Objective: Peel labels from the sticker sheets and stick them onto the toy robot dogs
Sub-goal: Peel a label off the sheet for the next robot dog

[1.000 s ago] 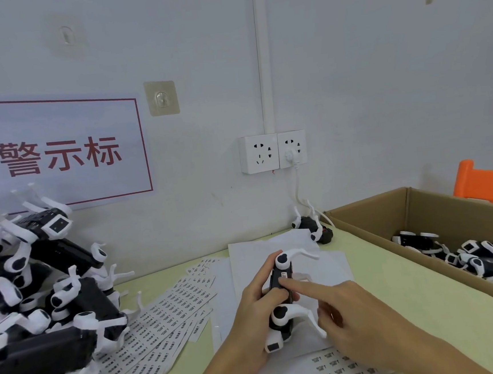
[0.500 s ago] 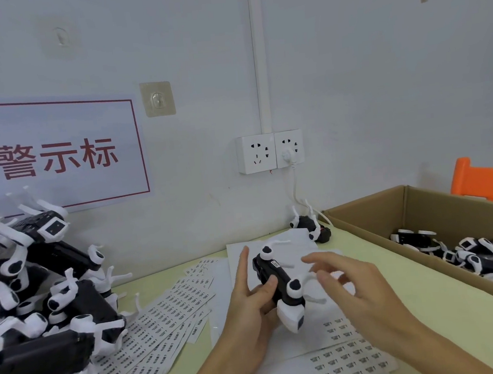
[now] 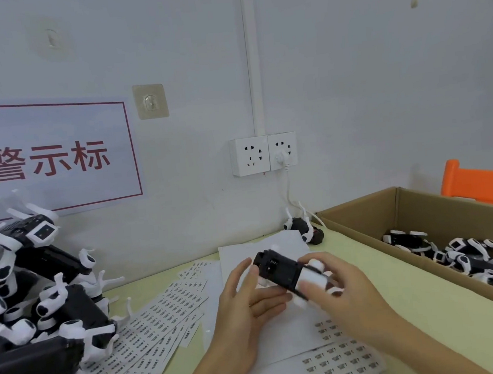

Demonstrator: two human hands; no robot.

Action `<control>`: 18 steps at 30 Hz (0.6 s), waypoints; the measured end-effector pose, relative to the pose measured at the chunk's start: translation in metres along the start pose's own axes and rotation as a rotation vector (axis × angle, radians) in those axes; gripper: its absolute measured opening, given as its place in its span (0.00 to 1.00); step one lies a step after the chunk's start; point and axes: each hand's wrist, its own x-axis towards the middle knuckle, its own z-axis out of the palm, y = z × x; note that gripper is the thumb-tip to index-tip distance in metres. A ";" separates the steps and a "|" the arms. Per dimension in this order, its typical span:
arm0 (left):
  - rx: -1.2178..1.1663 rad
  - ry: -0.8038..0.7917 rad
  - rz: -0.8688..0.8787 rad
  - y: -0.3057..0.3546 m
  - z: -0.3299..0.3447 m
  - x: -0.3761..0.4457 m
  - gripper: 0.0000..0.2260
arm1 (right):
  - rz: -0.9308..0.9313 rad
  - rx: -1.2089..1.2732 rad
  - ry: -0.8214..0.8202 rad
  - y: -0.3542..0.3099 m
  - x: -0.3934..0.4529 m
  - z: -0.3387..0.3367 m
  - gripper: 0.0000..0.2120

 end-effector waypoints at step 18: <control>0.033 0.014 -0.030 0.000 0.001 -0.001 0.11 | 0.441 1.019 0.603 0.054 0.033 -0.134 0.20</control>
